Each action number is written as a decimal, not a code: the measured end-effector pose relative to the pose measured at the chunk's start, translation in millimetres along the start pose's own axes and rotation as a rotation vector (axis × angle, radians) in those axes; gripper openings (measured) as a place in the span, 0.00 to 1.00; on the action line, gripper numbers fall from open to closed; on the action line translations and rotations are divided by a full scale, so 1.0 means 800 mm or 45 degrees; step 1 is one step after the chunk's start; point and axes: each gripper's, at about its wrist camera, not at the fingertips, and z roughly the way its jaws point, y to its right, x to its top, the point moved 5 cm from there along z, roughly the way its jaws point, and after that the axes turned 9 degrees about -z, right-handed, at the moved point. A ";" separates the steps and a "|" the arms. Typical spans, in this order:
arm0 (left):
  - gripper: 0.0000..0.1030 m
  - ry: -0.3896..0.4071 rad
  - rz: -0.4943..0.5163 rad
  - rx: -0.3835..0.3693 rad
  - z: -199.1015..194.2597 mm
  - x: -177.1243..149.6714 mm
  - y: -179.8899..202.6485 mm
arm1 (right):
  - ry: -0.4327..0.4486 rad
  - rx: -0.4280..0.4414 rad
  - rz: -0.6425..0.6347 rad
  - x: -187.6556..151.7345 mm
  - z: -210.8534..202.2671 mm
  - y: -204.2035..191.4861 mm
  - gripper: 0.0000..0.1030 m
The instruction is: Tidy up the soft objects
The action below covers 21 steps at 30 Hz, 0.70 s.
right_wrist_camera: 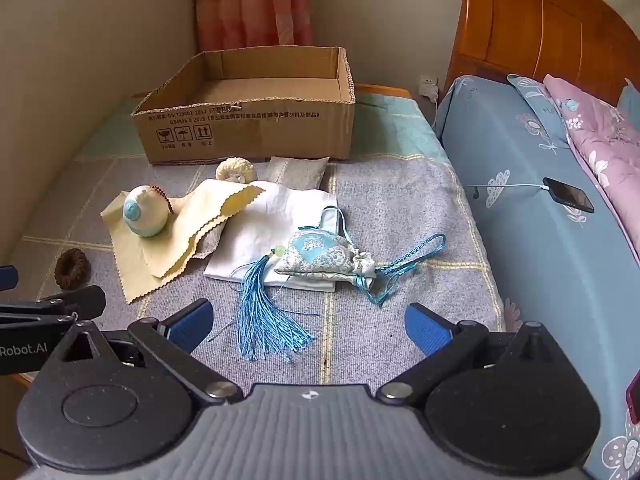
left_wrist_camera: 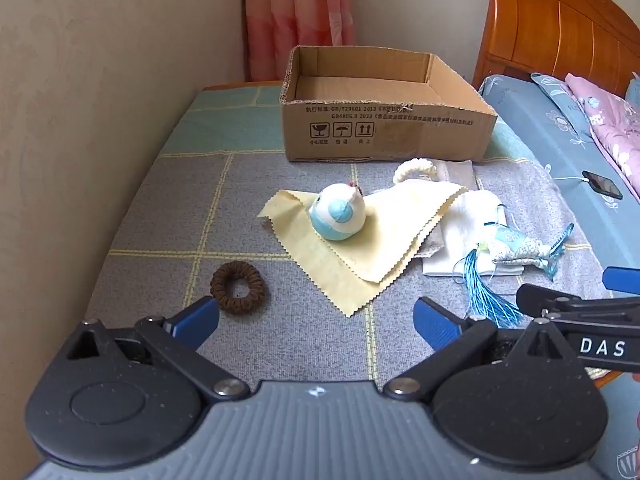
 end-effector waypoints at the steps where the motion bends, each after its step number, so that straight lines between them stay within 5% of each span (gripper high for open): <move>1: 1.00 0.001 0.000 0.005 0.000 0.000 0.000 | 0.004 -0.004 -0.002 0.000 0.000 0.000 1.00; 21: 1.00 0.014 0.003 -0.007 -0.006 0.002 0.003 | 0.013 -0.003 0.000 -0.003 -0.001 0.000 1.00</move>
